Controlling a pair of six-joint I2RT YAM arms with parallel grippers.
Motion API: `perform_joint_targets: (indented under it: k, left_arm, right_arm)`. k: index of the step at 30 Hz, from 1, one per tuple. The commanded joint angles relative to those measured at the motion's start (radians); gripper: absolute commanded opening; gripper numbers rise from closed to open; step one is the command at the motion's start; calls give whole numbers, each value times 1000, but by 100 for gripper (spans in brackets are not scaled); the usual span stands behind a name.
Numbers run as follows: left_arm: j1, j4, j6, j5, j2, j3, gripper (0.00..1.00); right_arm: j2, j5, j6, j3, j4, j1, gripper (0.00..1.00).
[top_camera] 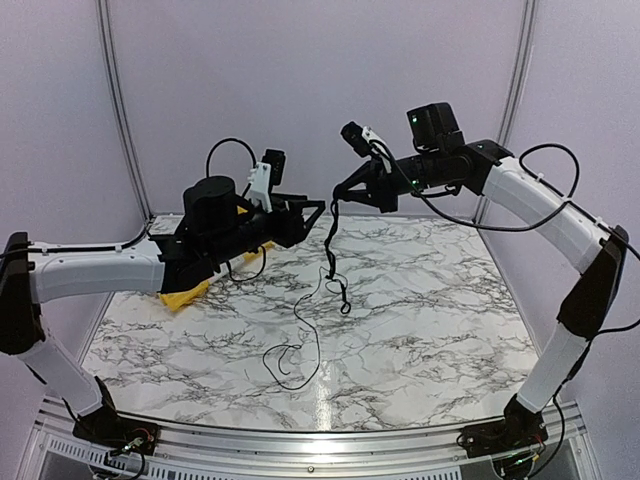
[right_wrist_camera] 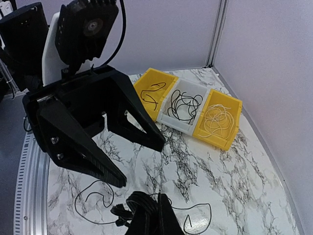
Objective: Untangle the cables
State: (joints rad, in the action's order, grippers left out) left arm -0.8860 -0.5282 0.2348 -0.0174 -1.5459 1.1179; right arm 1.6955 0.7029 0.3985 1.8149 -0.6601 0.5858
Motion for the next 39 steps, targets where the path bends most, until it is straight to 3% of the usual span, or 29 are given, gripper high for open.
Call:
perform_joint_targets:
  k: [1,6,9,16,24,31,39]
  left_arm:
    - [-15,-14,-32,6,-64,46,47]
    - [-16,-15,-36,6,-86,56,30]
    - [-15,-18,-37,8,-92,56,27]
    - [-15,-81,-26,135,-87,27,45]
    - [-15,-154,17,222,-68,-31,44]
    - [-15,-186,77,301,-59,-95,50]
    - [-15,-242,120,304,-145,-55,47]
  right_arm:
    - [13,-26,21,9,-18,35,0]
    - [18,-26,29,3,-27,54,0]
    - [22,-26,29,-4,-24,57,0]
    - [30,-23,29,-3,-20,59,0]
    - [32,-43,34,-6,-19,59,0]
    - [20,-51,39,-27,-15,60,0]
    - [35,-26,26,-14,-16,59,0]
